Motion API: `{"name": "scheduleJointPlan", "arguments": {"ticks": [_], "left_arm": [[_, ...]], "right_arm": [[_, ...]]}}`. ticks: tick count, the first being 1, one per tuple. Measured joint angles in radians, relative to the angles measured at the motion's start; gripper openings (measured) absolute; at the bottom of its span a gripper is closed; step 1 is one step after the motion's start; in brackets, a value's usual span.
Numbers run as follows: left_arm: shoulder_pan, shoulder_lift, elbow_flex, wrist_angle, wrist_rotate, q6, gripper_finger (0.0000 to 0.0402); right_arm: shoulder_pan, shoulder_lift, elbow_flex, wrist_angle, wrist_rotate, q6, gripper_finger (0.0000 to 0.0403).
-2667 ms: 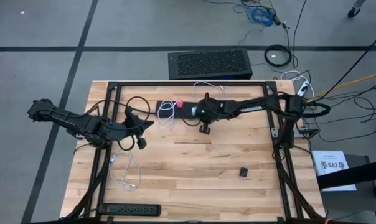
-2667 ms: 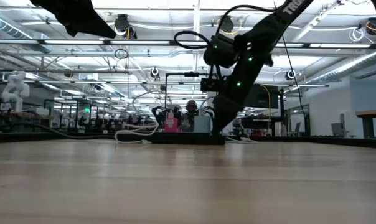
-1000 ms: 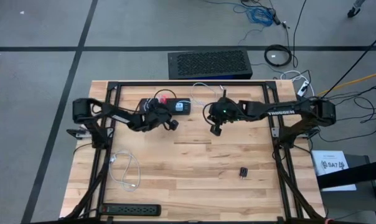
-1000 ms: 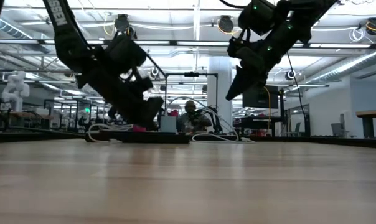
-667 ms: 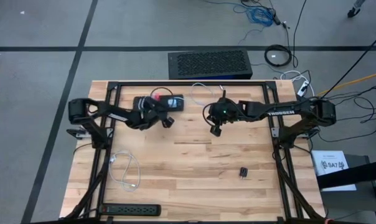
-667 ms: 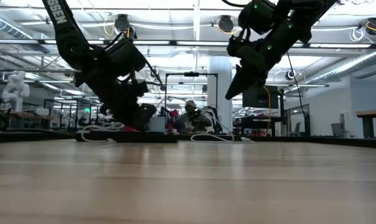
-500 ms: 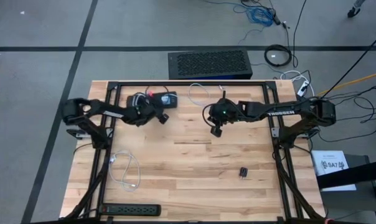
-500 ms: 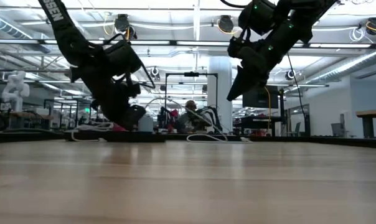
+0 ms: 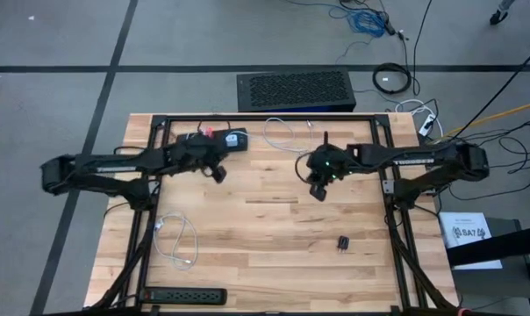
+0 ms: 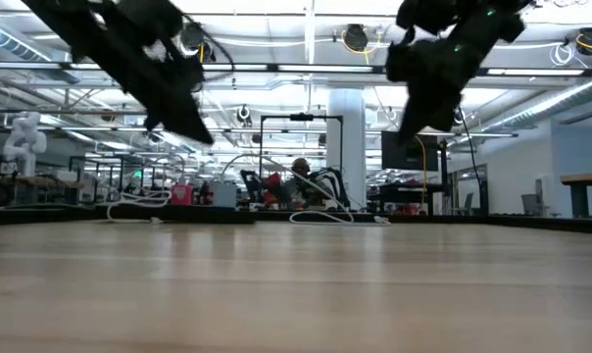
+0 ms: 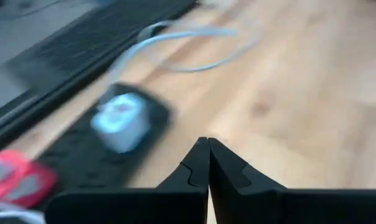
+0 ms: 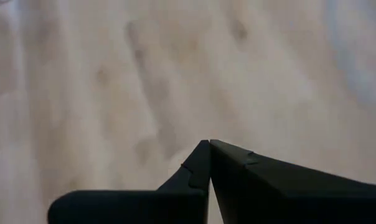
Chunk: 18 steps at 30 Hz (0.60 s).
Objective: Insert USB
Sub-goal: Move the center black outlet extension to the top left of the table, then insert the black charger adapter into the bottom left black outlet extension
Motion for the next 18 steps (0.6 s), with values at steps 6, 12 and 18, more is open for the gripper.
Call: {"name": "scheduleJointPlan", "arguments": {"ticks": [6,12,18], "left_arm": [[-0.174,-0.186,0.0,-0.11,0.126,-0.022,0.0004],[-0.344,-0.214,0.0,-0.207,0.137,-0.163,0.0004],[-0.449,-0.152,0.0,-0.185,0.052,-0.194,0.0004]], "right_arm": [[0.163,-0.022,0.0,-0.194,-0.115,0.201,0.0],[0.353,-0.02,0.0,-0.247,-0.253,0.583,0.0007],[0.51,-0.019,0.0,-0.37,-0.232,0.971,0.0062]]}}
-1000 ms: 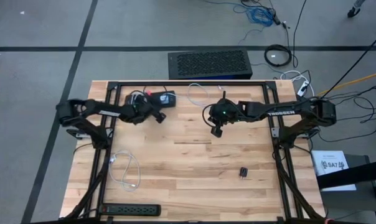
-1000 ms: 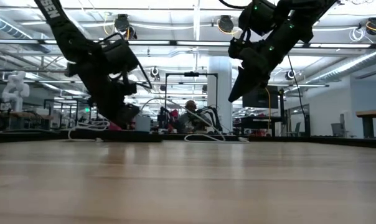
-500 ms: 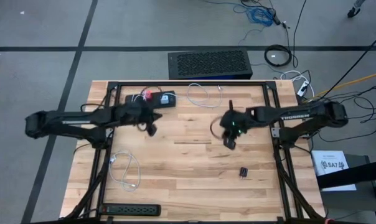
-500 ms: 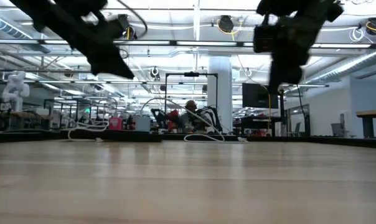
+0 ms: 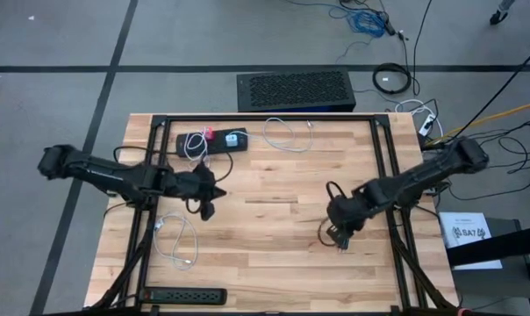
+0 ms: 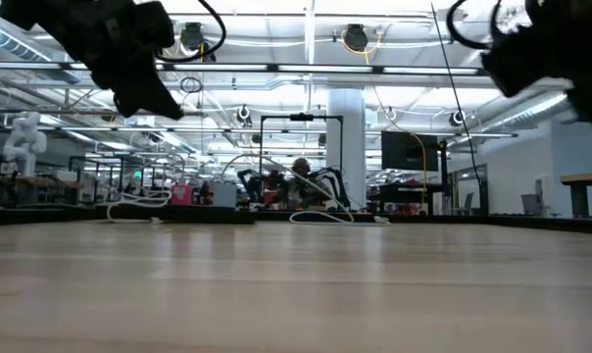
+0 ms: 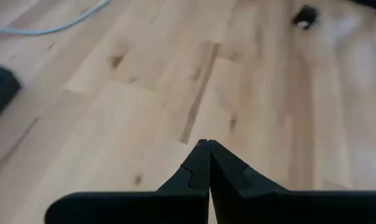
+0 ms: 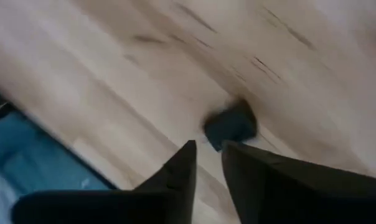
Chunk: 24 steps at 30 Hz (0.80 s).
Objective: Insert USB
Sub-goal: Insert the black charger adapter into the bottom left black outlet extension
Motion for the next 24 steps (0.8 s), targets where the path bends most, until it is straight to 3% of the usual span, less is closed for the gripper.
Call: {"name": "scheduleJointPlan", "arguments": {"ticks": [4,9,13,17,24], "left_arm": [[-0.02,0.07,0.0,0.004,-0.076,-0.023,0.0004],[-0.023,0.167,0.0,0.017,-0.072,-0.035,0.0004],[-0.06,0.209,0.0,-0.024,-0.017,-0.04,0.0004],[-0.111,0.213,0.0,-0.048,0.004,-0.069,0.0004],[-0.15,0.213,0.0,-0.052,-0.021,-0.095,0.0004]], "right_arm": [[0.069,0.018,0.0,-0.064,0.056,0.231,0.0104],[0.116,0.072,0.0,-0.072,0.093,0.439,0.0138],[0.142,0.137,0.0,-0.045,0.091,0.506,0.0138],[0.15,0.198,0.0,0.093,0.104,0.527,0.0139],[0.149,0.286,0.0,0.135,0.089,0.585,0.0189]]}}
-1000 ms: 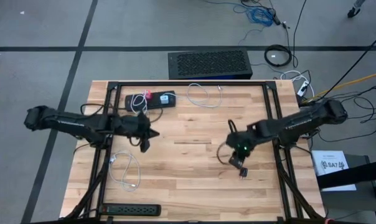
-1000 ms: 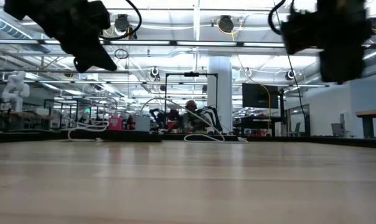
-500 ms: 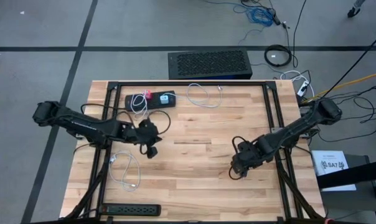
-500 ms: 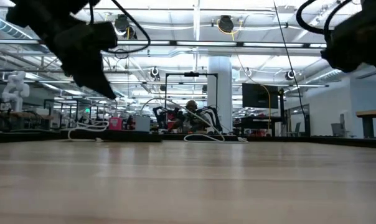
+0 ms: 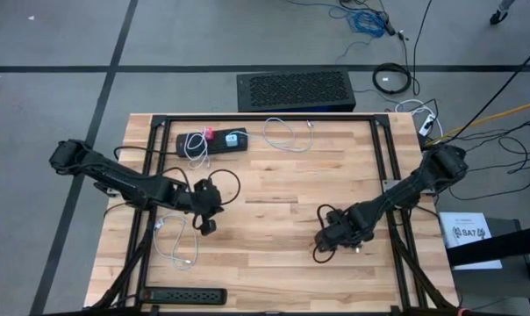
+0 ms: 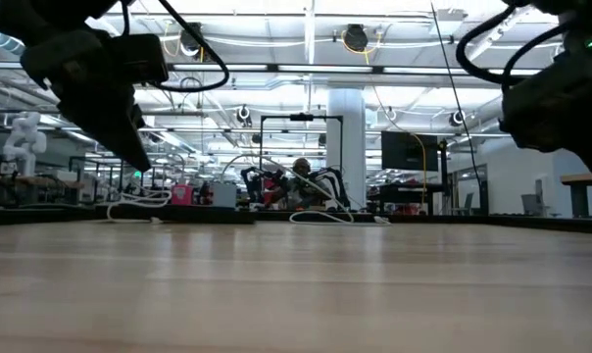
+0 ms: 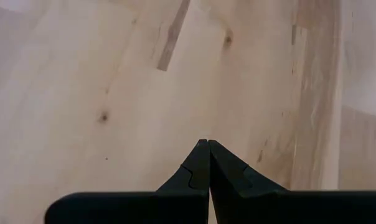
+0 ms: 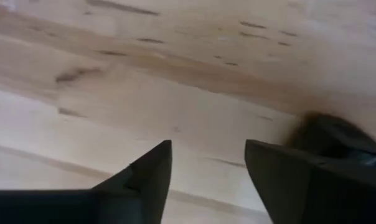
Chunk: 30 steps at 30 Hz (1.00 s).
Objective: Insert USB
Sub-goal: Insert the black charger adapter into the bottom left black outlet extension
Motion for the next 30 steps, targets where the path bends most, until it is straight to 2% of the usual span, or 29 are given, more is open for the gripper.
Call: {"name": "scheduleJointPlan", "arguments": {"ticks": [6,10,12,15,19,23,30], "left_arm": [[0.001,0.0,0.0,0.0,-0.032,0.027,0.0004],[0.002,0.0,0.0,0.004,-0.051,0.027,0.0004],[0.002,0.0,0.0,0.004,-0.054,0.028,0.0004],[0.002,0.0,0.0,0.019,-0.07,0.035,0.0004],[0.002,0.0,0.0,0.023,-0.075,0.053,0.0004],[0.002,0.0,0.0,0.022,-0.076,0.053,0.0004],[0.002,0.0,0.0,0.01,-0.075,0.053,0.0004]], "right_arm": [[-0.003,-0.02,0.002,0.059,-0.023,-0.013,0.0233],[-0.002,-0.04,0.046,-0.002,-0.029,-0.007,0.0248],[0.0,-0.045,0.094,-0.087,-0.029,-0.014,0.0253],[0.0,-0.045,0.159,-0.305,-0.03,-0.027,0.0256],[0.0,-0.045,0.169,-0.507,-0.075,-0.049,0.0256],[0.006,-0.045,0.126,-0.443,-0.098,-0.117,0.0256],[0.021,-0.045,0.01,-0.356,-0.116,-0.06,0.0256]]}}
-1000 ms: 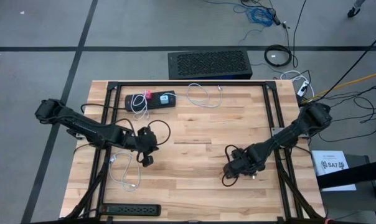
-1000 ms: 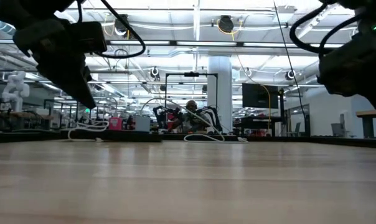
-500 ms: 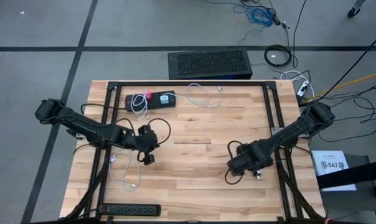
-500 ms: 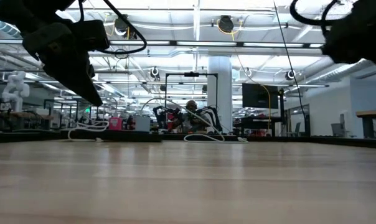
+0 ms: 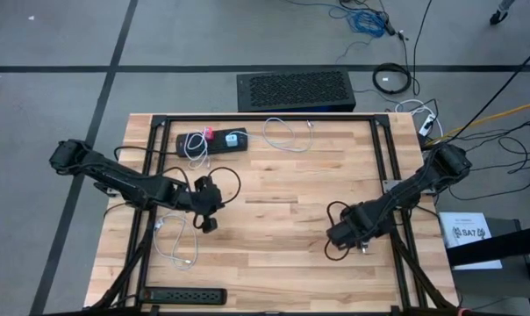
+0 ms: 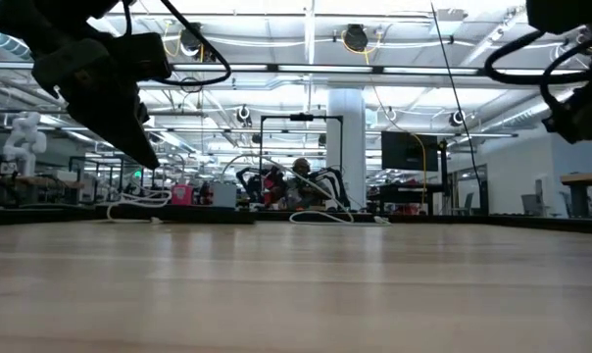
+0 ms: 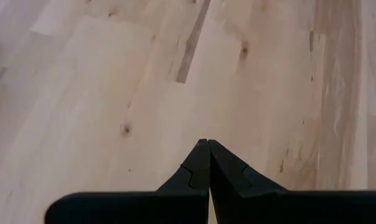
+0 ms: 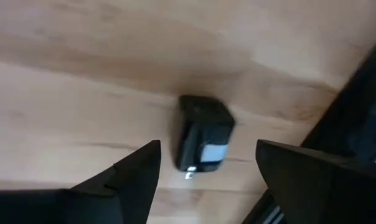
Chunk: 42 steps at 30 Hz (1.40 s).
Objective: Insert USB
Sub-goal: Insert the black charger adapter into the bottom left black outlet extension
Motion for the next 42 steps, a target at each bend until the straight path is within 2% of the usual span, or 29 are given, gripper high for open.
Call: {"name": "scheduleJointPlan", "arguments": {"ticks": [6,13,18,24,30,33,36,42], "left_arm": [[0.0,0.0,0.0,-0.002,0.002,0.0,0.0004],[0.0,0.0,0.0,-0.001,0.006,0.0,0.0004],[0.0,0.0,0.0,0.002,0.024,-0.001,0.0004],[0.0,0.0,0.0,0.003,0.025,-0.001,0.0004],[0.0,0.0,0.0,0.001,0.025,0.0,0.0004],[0.0,0.0,0.0,0.001,0.024,0.0,0.0004],[0.0,0.0,0.0,0.001,0.023,0.003,0.0004],[0.0,0.0,0.0,0.001,0.018,0.01,0.0004]], "right_arm": [[-0.001,0.0,-0.061,0.154,-0.007,0.012,0.0256],[0.0,0.0,-0.133,0.23,-0.008,0.034,0.0256],[-0.001,-0.012,-0.136,0.291,-0.017,0.027,0.0254],[0.006,-0.072,-0.054,0.207,-0.018,0.016,0.0258],[0.116,-0.097,0.064,0.092,-0.107,-0.019,0.0255],[0.184,-0.09,0.062,0.094,-0.147,0.063,0.0233],[0.242,-0.082,0.035,0.099,-0.148,0.154,0.019],[0.301,-0.072,-0.064,0.234,-0.131,0.25,0.0055]]}}
